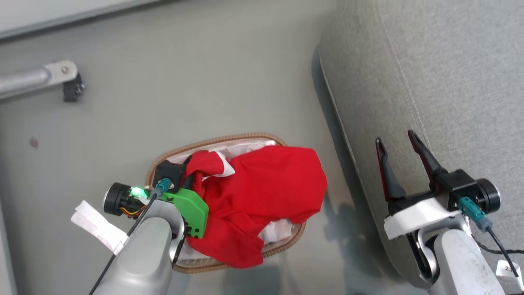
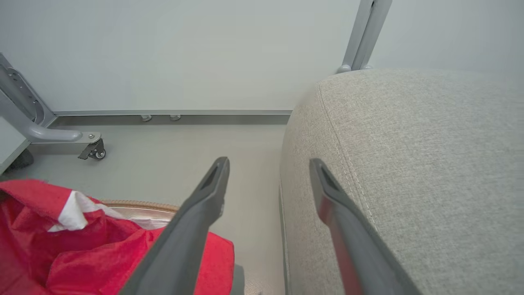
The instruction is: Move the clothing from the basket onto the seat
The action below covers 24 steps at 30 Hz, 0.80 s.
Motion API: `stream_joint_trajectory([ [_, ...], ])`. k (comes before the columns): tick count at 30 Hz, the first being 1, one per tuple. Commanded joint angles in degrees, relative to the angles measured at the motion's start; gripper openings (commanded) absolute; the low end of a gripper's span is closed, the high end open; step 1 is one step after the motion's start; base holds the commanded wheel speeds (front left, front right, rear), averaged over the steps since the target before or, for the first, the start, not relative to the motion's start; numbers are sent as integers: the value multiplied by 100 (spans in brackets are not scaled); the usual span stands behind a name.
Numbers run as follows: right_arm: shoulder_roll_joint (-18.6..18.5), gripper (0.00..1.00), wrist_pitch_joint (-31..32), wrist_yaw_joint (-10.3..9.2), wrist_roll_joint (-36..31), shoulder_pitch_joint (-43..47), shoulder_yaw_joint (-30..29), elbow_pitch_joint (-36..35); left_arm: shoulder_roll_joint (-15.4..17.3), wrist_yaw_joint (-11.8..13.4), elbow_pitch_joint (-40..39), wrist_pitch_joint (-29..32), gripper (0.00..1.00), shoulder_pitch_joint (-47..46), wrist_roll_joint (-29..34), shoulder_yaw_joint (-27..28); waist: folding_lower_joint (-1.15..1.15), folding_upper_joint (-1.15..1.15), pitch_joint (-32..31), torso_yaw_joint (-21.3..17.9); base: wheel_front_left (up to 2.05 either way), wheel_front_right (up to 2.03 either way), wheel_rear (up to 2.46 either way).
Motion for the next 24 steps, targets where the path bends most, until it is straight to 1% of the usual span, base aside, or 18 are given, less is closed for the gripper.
stream_joint_trajectory([
  [1, -23, 100, -29, 0, -62, 164, -20, 37, 0, -21, -172, -22, 0, 155, -33, 32, 0, 0, -880, 291, 0, 0, 0],
  [5, -24, 100, -30, 0, -123, 392, -34, 88, 18, 26, -832, -21, 0, 340, 0, 102, 0, 0, -1323, 318, 0, 0, 0],
  [11, -22, 100, -30, -1, -198, 706, -67, 142, 113, -38, -1603, -22, 0, 348, 138, 82, 0, 0, -1856, 313, 0, 0, 0],
  [16, -22, 100, -30, -1, -263, 857, -29, 172, 239, -103, -1987, -23, 0, -19, 193, 35, 0, 0, -2195, 268, 0, 0, 0],
  [24, -22, 100, -30, -1, -303, 937, 196, 150, 526, -193, -2213, 143, 0, -925, 216, -151, 0, 0, -2472, 164, 0, 0, 0],
])
